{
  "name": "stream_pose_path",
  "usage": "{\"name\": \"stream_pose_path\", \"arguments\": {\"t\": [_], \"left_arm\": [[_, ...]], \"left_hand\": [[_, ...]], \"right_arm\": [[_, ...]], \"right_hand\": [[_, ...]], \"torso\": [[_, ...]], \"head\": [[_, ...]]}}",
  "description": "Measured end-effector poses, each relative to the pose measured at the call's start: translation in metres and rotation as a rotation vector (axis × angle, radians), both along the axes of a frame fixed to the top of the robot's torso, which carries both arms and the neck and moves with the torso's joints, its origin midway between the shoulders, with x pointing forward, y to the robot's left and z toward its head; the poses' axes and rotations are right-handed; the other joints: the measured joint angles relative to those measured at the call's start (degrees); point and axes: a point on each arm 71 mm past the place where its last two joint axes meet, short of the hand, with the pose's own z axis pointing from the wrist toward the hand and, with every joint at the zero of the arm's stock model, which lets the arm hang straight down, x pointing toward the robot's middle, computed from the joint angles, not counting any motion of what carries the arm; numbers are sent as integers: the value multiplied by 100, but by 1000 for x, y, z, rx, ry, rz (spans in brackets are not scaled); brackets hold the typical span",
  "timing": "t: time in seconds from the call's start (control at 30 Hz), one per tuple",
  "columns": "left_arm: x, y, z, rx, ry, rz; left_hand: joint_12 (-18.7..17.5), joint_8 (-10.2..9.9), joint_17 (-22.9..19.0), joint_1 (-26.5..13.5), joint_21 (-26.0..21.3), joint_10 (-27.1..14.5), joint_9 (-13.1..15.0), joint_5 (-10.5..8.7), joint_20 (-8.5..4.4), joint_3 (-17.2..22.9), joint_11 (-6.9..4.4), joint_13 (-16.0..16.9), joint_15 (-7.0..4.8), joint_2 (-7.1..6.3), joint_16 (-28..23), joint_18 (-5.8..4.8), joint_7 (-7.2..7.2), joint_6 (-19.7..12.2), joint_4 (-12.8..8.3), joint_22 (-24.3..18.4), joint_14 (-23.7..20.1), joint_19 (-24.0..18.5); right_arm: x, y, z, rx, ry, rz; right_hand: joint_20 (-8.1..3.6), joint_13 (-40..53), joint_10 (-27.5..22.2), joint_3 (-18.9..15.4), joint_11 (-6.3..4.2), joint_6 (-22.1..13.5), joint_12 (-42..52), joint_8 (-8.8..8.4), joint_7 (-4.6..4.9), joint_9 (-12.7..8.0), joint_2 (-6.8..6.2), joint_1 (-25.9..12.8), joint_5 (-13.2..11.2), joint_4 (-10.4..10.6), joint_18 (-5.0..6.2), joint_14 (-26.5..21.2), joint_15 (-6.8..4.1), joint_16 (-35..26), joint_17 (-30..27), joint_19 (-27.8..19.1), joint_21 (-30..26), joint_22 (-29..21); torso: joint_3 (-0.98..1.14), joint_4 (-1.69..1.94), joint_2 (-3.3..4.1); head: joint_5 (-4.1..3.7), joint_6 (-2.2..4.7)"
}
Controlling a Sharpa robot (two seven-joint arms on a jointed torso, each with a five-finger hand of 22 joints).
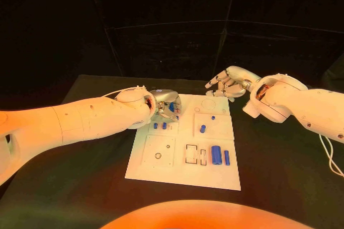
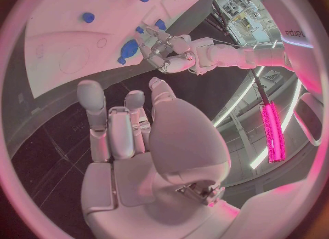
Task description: Assemble the parts on the task board
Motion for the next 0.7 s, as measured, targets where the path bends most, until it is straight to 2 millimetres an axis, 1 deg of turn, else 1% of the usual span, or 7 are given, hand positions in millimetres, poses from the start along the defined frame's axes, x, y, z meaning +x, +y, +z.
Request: {"name": "stream_pose_path", "arguments": {"t": [0.13,0.33,0.4,0.5,0.6,0.67,0.7], "left_arm": [[0,-1,-3,15,11,-5],[2,-4,-5,31,21,-8],[2,-4,-6,37,23,-8],[3,-4,-7,43,23,-8],[4,-5,-7,46,22,-8],[5,-6,-7,49,21,-9],[5,-7,-7,50,21,-9]], "left_hand": [[-32,0,9,0,67,75,-27,0,0,57,8,-46,0,0,24,0,-11,50,-28,70,0,0],[-79,-47,8,0,120,152,-65,0,-20,139,-30,-108,0,0,24,0,-32,111,-57,126,0,20],[-100,-58,8,-27,130,176,-77,0,-20,159,-14,-133,0,27,43,1,-18,126,-71,148,0,20],[-148,-92,3,5,167,243,-109,0,-20,255,-40,-175,0,59,48,1,-32,152,-89,184,0,20],[-164,-105,3,-16,167,286,-127,0,-20,321,-21,-206,0,107,48,0,-25,190,-95,202,0,20],[-190,-129,3,-9,197,306,-146,0,-20,375,-39,-225,-20,112,48,1,-30,195,-104,217,19,20],[-206,-132,1,-5,197,332,-154,0,-20,411,-27,-247,-20,155,70,-33,-27,216,-104,226,19,20]], "right_arm": [[0,0,0,0,0,1],[0,1,0,0,0,2],[0,1,0,0,0,2],[0,1,0,1,0,2],[0,1,0,1,0,3],[0,1,0,1,0,3],[0,1,0,1,1,3]], "right_hand": [[0,0,0,0,0,0,0,0,0,0,0,0,0,0,0,0,0,0,0,0,0,0],[0,0,0,0,0,0,0,0,0,0,0,0,0,0,0,0,0,0,0,0,0,0],[0,0,0,0,0,0,0,0,0,0,0,0,0,0,0,0,0,0,0,0,0,0],[0,0,0,0,0,0,0,0,0,0,0,0,0,0,0,0,0,0,0,0,0,0],[0,0,0,0,0,0,0,0,0,0,0,0,0,0,0,0,0,0,7,0,0,0],[0,0,0,0,0,0,0,0,0,0,0,0,0,0,0,0,0,0,9,0,0,0],[0,0,0,0,0,0,0,0,0,0,0,0,0,0,0,0,0,0,9,0,0,0]], "torso": [[-2,1,0],[-4,5,-2],[-4,8,-3],[-4,8,-3],[-4,8,-3],[-4,8,-4],[-4,8,-4]], "head": [[-7,-11],[-8,-23],[-13,-25],[-16,-26],[-17,-30],[-18,-30],[-18,-31]]}}
